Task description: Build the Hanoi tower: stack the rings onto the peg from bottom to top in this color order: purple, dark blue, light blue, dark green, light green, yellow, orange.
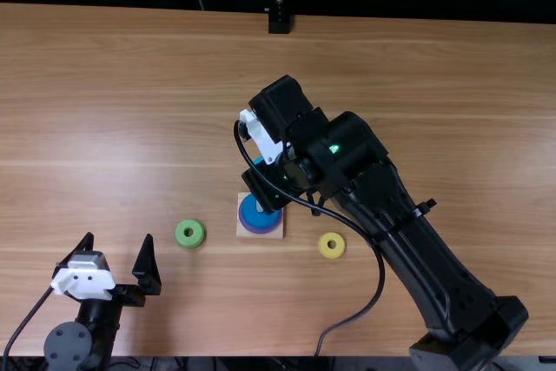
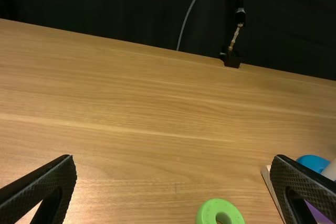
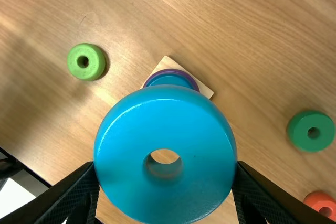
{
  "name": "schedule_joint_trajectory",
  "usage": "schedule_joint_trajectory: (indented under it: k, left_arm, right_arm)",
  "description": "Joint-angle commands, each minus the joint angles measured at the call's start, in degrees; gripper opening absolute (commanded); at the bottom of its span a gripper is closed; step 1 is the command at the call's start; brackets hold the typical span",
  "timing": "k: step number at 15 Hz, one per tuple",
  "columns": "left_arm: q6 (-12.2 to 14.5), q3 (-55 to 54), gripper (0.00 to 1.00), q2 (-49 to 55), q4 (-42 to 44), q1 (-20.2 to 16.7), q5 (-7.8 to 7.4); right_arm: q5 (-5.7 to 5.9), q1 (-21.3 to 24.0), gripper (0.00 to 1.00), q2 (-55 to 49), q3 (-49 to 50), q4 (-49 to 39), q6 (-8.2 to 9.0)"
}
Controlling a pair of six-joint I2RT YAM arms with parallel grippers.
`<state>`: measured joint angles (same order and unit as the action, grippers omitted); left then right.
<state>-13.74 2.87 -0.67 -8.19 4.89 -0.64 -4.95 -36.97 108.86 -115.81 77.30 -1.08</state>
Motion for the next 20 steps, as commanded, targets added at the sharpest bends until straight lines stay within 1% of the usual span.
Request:
schedule_joint_trajectory:
  k: [1,8,14,20]
  left_arm:
    - [0.45,-2.87,1.00,0.67,-0.78,-0.23,-1.25]
    - [0.45,-2.87,1.00,0.67,-0.78,-0.23,-1.15]
    - [0.45,-2.87,1.00,0.67,-0.78,-0.23,-1.15]
    - [0.45,-2.87,1.00,0.67,-0.78,-0.23,-1.15]
  right_arm:
    - [-0.53,-0.12,0.00,1.27,0.32,0.07,0.03]
    - [-0.53,-0.29,0.00,1.97,0.14,0.07,0.45]
    - [-0.53,-0.38,0.00,1.97,0.06,-0.03,0.45]
    - [-0.53,-1.79,0.00,1.97,-0.21,0.07,0.55]
